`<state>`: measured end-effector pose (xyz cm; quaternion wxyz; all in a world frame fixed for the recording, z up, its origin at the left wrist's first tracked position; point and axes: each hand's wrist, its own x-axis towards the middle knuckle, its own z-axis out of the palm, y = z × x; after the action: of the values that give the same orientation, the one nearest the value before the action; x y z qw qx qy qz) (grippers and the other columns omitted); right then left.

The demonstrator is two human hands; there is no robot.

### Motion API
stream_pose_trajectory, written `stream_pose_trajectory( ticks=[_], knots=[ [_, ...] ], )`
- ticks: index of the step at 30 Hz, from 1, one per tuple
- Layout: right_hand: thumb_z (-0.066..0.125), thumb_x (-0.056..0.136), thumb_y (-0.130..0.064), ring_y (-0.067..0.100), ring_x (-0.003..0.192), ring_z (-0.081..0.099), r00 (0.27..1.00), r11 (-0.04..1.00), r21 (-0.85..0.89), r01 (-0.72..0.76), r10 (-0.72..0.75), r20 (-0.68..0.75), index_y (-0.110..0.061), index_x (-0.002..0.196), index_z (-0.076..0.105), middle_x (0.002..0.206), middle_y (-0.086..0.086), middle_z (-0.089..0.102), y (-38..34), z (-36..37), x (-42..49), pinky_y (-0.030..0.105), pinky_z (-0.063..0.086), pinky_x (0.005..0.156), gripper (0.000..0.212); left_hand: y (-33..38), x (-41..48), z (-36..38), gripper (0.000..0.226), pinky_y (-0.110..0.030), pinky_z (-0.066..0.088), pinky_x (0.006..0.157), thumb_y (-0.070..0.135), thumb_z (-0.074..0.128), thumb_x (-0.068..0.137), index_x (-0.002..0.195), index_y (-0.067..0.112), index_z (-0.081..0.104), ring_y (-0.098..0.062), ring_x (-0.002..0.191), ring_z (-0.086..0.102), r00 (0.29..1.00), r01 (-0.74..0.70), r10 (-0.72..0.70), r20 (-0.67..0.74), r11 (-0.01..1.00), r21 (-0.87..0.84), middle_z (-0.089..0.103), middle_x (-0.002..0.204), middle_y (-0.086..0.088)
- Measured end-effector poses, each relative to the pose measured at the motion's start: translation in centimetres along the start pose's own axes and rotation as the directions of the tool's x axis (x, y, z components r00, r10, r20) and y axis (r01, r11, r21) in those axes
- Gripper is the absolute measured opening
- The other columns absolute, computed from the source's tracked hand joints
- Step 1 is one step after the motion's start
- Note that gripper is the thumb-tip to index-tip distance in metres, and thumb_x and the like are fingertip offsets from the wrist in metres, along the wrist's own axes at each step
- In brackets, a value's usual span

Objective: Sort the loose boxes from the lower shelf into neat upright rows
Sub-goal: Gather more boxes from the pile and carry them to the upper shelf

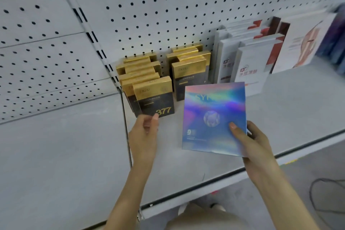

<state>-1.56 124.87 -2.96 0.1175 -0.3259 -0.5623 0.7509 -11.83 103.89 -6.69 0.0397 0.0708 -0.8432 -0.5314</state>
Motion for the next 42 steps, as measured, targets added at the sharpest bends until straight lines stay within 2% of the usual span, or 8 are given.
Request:
stream_pose_trajectory(
  ticks=[4, 7, 14, 21, 27, 36, 38, 42],
  knots=[
    [0.068, 0.079, -0.022, 0.017, 0.083, 0.071, 0.997, 0.996, 0.083, -0.038, 0.033, 0.063, -0.007, 0.107, 0.068, 0.099, 0.006, 0.075, 0.0, -0.8, -0.1, 0.023, 0.057, 0.067, 0.032, 1.8, -3.5, 2.2, 0.009, -0.039, 0.057, 0.079, 0.039, 0.059, 0.088, 0.092, 0.031, 0.063, -0.013, 0.086, 0.069, 0.955, 0.076, -0.005, 0.297, 0.971, -0.226, 0.072, 0.090, 0.007],
    [0.070, 0.071, -0.030, 0.018, 0.086, 0.070, 0.995, 0.997, 0.069, -0.025, 0.019, 0.094, -0.010, 0.105, 0.069, 0.101, 0.006, 0.075, -0.7, -1.8, 0.1, 0.025, 0.057, 0.071, 0.039, 2.8, -4.8, 3.8, 0.042, -0.029, 0.056, 0.071, 0.049, 0.065, 0.072, 0.107, 0.025, 0.064, -0.011, 0.085, 0.069, 0.910, 0.124, 0.007, 0.415, 0.950, -0.288, 0.073, 0.093, 0.003],
    [0.067, 0.086, -0.019, 0.014, 0.085, 0.068, 0.995, 0.992, -0.092, 0.091, -0.087, 0.048, -0.014, 0.105, 0.069, 0.099, 0.003, 0.075, -2.1, -7.4, 1.9, 0.024, 0.053, 0.073, 0.020, 5.2, -7.0, 8.2, 0.021, -0.019, 0.048, 0.060, 0.015, 0.077, 0.078, 0.092, 0.019, 0.062, -0.002, 0.067, 0.063, 0.904, 0.091, 0.036, 0.427, 0.958, -0.273, 0.070, 0.084, 0.004],
    [0.064, 0.090, -0.028, -0.001, 0.052, 0.049, 0.960, 0.842, -0.469, 0.265, -0.277, 0.046, -0.022, 0.074, 0.060, 0.060, -0.018, 0.062, -3.5, -17.8, 5.4, 0.014, 0.035, 0.048, 0.018, 8.6, -12.8, 16.4, 0.020, -0.031, 0.053, 0.067, 0.027, 0.078, 0.077, 0.090, 0.022, 0.063, -0.014, 0.075, 0.067, 0.928, 0.079, -0.003, 0.373, 0.979, -0.188, 0.071, 0.081, 0.009],
    [0.066, 0.089, -0.021, -0.003, 0.052, 0.054, 0.952, 0.827, -0.485, 0.285, -0.301, 0.047, -0.022, 0.086, 0.063, 0.062, -0.025, 0.063, -7.0, -32.4, 9.5, 0.013, 0.037, 0.049, 0.005, 13.9, -20.9, 28.6, 0.020, -0.024, 0.050, 0.061, 0.026, 0.077, 0.076, 0.089, 0.021, 0.063, -0.015, 0.071, 0.066, 0.927, 0.062, 0.018, 0.373, 0.978, -0.201, 0.071, 0.081, 0.007],
    [0.080, 0.076, -0.011, 0.030, 0.075, 0.066, 0.988, 0.884, -0.443, 0.151, -0.139, 0.060, -0.024, 0.109, 0.060, 0.084, 0.009, 0.071, -12.3, -49.9, 13.5, 0.048, 0.053, 0.067, 0.041, 21.4, -28.9, 43.2, 0.027, -0.021, 0.047, 0.057, 0.036, 0.071, 0.067, 0.090, 0.025, 0.064, -0.009, 0.067, 0.064, 0.906, 0.061, 0.012, 0.423, 0.985, -0.159, 0.071, 0.081, 0.010],
    [0.082, 0.069, -0.018, 0.034, 0.079, 0.064, 0.986, 0.870, -0.465, 0.165, -0.142, 0.084, -0.034, 0.112, 0.059, 0.088, 0.014, 0.069, -13.2, -52.4, 15.3, 0.044, 0.054, 0.068, 0.050, 22.3, -29.1, 45.5, 0.024, -0.018, 0.048, 0.059, 0.029, 0.078, 0.071, 0.089, 0.023, 0.064, -0.010, 0.070, 0.066, 0.904, 0.054, 0.007, 0.427, 0.990, -0.131, 0.072, 0.082, 0.011],
    [0.081, 0.074, -0.008, 0.013, 0.067, 0.062, 0.978, 0.838, -0.504, 0.208, -0.177, 0.110, -0.042, 0.108, 0.055, 0.084, 0.000, 0.068, -14.9, -55.3, 19.9, 0.020, 0.050, 0.062, 0.055, 24.6, -27.9, 49.9, 0.025, -0.013, 0.048, 0.061, 0.008, 0.078, 0.075, 0.086, 0.023, 0.061, -0.006, 0.071, 0.067, 0.918, 0.012, 0.023, 0.395, 0.996, -0.085, 0.071, 0.079, 0.010]
  ],
)
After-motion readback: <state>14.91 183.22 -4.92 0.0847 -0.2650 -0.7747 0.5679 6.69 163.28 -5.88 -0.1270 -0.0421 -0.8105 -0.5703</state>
